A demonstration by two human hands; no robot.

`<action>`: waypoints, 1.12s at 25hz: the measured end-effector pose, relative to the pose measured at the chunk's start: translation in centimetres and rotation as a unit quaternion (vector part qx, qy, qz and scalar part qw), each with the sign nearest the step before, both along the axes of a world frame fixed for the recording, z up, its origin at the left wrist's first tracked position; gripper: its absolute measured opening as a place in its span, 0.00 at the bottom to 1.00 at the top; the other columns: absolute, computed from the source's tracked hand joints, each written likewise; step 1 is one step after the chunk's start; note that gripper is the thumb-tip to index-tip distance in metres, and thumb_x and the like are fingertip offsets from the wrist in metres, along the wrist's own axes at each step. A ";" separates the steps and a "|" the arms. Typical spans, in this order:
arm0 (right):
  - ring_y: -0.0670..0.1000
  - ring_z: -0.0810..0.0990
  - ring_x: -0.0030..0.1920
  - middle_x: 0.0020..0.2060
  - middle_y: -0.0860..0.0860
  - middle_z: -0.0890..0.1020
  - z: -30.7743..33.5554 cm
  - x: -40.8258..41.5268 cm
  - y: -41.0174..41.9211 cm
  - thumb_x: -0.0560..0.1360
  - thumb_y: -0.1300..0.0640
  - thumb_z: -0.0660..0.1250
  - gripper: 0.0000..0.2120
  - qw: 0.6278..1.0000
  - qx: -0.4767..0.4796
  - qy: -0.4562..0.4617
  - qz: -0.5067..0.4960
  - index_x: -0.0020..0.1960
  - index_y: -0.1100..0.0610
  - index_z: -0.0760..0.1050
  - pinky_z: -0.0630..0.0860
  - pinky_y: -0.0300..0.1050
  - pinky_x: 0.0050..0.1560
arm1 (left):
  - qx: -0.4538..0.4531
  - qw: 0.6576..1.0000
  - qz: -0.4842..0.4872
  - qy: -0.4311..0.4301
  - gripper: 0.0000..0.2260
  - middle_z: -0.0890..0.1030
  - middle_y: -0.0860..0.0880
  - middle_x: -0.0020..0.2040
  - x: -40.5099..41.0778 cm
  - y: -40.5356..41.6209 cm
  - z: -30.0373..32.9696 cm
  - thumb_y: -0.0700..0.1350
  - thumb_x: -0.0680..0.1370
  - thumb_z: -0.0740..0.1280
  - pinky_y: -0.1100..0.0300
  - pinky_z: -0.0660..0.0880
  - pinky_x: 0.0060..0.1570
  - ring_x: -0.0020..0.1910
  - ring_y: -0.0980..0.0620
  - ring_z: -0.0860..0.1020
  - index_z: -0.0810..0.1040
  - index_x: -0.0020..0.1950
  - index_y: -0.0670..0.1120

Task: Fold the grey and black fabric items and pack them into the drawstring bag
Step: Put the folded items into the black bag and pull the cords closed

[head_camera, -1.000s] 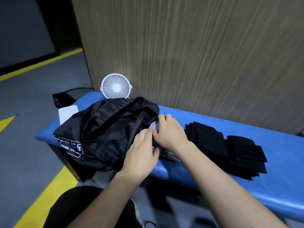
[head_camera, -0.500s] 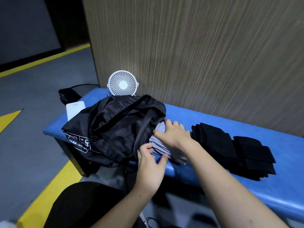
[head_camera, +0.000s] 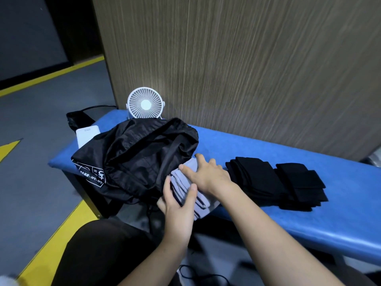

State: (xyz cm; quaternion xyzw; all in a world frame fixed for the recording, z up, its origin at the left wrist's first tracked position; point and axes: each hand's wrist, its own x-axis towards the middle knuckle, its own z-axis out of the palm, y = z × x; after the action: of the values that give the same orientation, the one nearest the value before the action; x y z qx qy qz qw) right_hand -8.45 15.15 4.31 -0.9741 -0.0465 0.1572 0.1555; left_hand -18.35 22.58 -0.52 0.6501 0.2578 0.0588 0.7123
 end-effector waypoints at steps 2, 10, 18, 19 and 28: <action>0.63 0.70 0.69 0.71 0.59 0.67 0.1 -0.6 -0.4 0.77 0.28 0.50 0.36 0.999 0.028 0.015 -0.005 0.79 0.46 0.55 0.67 0.58 0.63 | 0.027 0.999 -0.007 -0.022 0.34 0.63 0.51 0.66 -0.4 0.2 0.3 0.52 0.76 0.72 0.61 0.67 0.61 0.57 0.59 0.72 0.58 0.77 0.64; 0.49 0.78 0.57 0.62 0.48 0.78 2.3 -3.9 -3.6 0.78 0.45 0.62 0.23 0.963 0.263 0.037 -0.040 0.72 0.41 0.63 0.74 0.48 0.59 | 0.018 0.993 -0.048 -0.107 0.32 0.74 0.59 0.69 -1.5 1.2 1.1 0.34 0.77 0.68 0.53 0.70 0.70 0.67 0.61 0.73 0.67 0.70 0.66; 0.54 0.84 0.58 0.59 0.51 0.84 7.0 -8.1 -4.2 0.78 0.59 0.67 0.19 0.793 0.603 0.077 -0.050 0.66 0.46 0.75 0.80 0.49 0.53 | -0.018 0.967 -0.069 -0.244 0.31 0.74 0.51 0.71 -4.0 4.2 6.1 0.38 0.74 0.68 0.41 0.67 0.71 0.71 0.49 0.72 0.69 0.70 0.65; 0.55 0.84 0.58 0.59 0.52 0.84 7.4 -8.6 -3.7 0.76 0.61 0.67 0.20 0.768 0.634 0.086 -0.045 0.67 0.48 0.75 0.80 0.49 0.52 | -0.017 0.963 -0.077 -0.257 0.30 0.74 0.52 0.71 -4.4 4.9 7.1 0.37 0.74 0.67 0.42 0.67 0.71 0.71 0.50 0.72 0.69 0.71 0.63; 0.57 0.83 0.60 0.59 0.56 0.84 6.5 -2.7 4.3 0.75 0.64 0.68 0.21 0.678 0.718 0.121 -0.104 0.67 0.58 0.75 0.79 0.55 0.61 | 0.044 0.965 -0.128 -0.223 0.26 0.78 0.48 0.64 2.1 14.2 11.7 0.36 0.75 0.69 0.63 0.76 0.58 0.60 0.56 0.78 0.72 0.70 0.57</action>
State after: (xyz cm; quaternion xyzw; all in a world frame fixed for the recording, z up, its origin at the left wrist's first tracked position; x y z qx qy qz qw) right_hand -11.13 19.44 10.80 -0.5342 -0.0244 0.1749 0.8267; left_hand -16.25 36.76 11.23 0.6789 0.0043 0.1216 0.7240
